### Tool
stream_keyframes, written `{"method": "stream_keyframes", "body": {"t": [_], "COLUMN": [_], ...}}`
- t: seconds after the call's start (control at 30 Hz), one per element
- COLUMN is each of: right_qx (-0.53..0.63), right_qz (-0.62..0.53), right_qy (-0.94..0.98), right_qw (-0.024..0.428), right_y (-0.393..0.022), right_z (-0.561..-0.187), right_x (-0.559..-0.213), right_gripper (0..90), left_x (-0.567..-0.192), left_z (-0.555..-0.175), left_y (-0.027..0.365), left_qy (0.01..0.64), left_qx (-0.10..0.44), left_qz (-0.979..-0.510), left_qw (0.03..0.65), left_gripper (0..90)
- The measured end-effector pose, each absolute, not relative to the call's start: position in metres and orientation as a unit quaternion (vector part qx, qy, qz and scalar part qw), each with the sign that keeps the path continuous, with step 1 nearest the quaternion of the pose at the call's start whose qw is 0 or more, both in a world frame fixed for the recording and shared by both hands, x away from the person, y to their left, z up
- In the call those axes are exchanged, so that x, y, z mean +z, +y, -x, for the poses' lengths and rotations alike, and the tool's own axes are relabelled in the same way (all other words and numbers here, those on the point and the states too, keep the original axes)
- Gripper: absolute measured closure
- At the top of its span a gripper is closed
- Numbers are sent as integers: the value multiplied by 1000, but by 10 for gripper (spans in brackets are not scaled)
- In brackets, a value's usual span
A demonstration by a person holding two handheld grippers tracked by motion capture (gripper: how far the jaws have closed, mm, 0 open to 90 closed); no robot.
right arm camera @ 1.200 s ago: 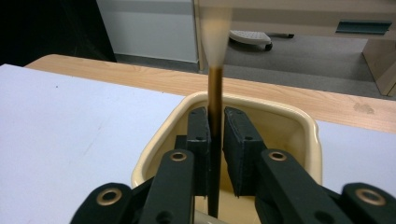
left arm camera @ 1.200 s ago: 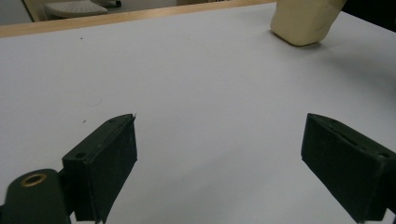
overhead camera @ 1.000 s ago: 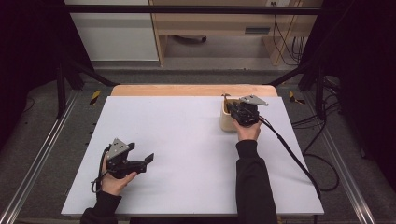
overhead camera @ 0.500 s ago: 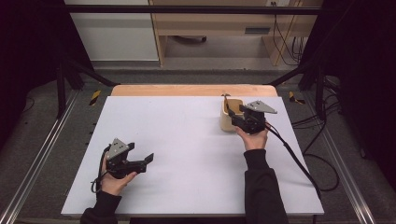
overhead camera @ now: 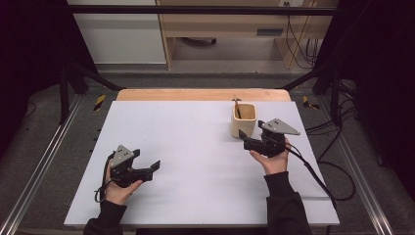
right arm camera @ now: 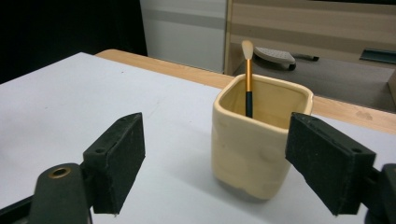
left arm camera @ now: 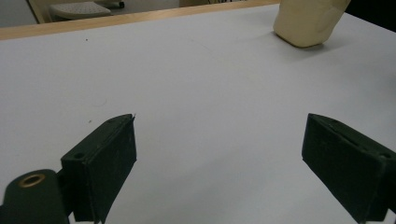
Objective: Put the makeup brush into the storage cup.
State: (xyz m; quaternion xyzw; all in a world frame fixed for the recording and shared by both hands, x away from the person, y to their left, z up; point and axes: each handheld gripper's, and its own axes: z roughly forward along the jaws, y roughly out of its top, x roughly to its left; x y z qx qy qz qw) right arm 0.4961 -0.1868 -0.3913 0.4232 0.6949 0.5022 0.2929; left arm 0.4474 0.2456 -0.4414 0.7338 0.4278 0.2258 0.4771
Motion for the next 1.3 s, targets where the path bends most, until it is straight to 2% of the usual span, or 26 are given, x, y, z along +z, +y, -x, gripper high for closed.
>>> {"method": "stream_keyframes", "body": {"t": [0.23, 0.5, 1.3], "right_qx": [514, 511, 494], "right_qz": [-413, -400, -423], "right_qy": [702, 713, 717], "right_qw": [269, 266, 250], "right_y": [-191, -193, -220], "right_z": [-471, -456, -438], "right_x": [-396, -403, -429], "right_gripper": [128, 77, 65], "left_x": [-440, -440, -442], "left_z": [-446, -445, -445], "left_y": [246, 245, 245], "left_qy": [428, 427, 427], "left_qx": [227, 226, 220], "left_qz": [-733, -736, -740], "left_qw": [478, 475, 471], "left_gripper": [85, 75, 66]}}
